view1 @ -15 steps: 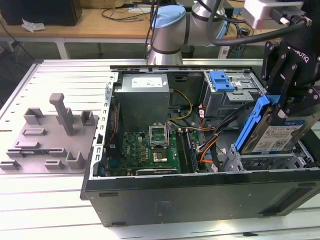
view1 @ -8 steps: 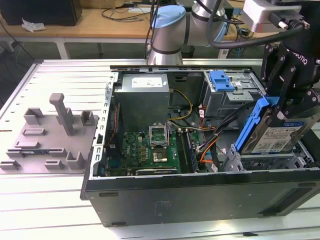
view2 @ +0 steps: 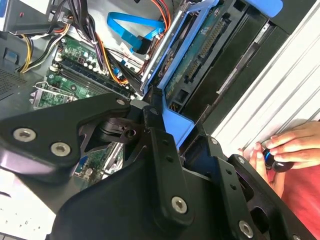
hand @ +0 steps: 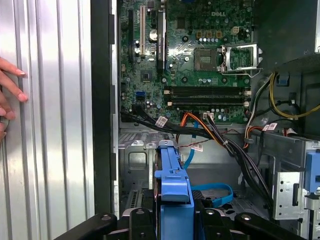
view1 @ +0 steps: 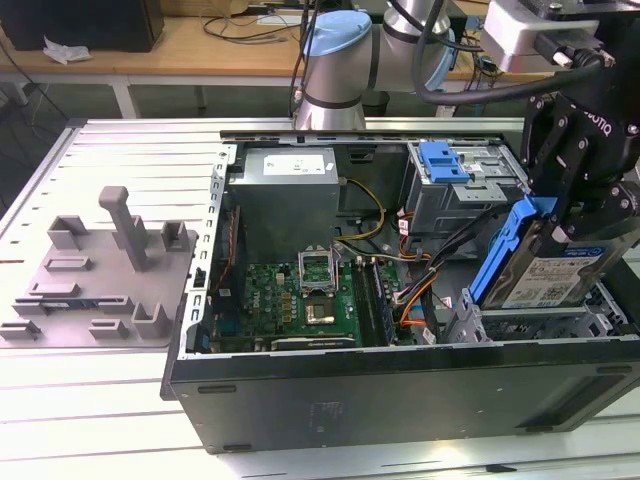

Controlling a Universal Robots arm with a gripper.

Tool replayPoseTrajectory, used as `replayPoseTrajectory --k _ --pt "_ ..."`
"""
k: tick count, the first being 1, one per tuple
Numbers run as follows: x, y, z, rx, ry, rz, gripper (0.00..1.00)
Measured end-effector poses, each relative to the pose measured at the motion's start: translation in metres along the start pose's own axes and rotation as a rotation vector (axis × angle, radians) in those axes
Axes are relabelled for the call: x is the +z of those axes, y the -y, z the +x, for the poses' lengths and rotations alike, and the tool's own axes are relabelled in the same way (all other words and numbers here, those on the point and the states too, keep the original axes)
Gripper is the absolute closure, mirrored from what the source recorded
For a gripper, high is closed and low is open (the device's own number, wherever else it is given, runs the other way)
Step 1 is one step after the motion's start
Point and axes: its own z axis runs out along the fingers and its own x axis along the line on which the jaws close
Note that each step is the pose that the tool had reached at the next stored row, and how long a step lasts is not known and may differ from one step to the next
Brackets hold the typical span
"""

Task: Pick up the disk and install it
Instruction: 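Insert the disk into the insertion slot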

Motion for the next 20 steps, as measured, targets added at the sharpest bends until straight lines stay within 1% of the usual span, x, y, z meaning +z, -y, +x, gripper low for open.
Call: replayPoseTrajectory --k 4,8,10,12,20 --pt "0.0048 -0.0001 0.0000 -0.001 0.0000 0.0023 0.63" --pt "0.0073 -0.0002 0.0001 -0.002 0.0001 0.0040 0.63" --pt "0.0105 -0.0003 0.0001 -0.003 0.0002 0.0062 0.63" --pt "0.0126 -0.0004 0.0001 -0.004 0.0002 0.0078 0.49" --pt "0.0145 -0.0006 0.0001 -0.004 0.0003 0.0078 0.49"
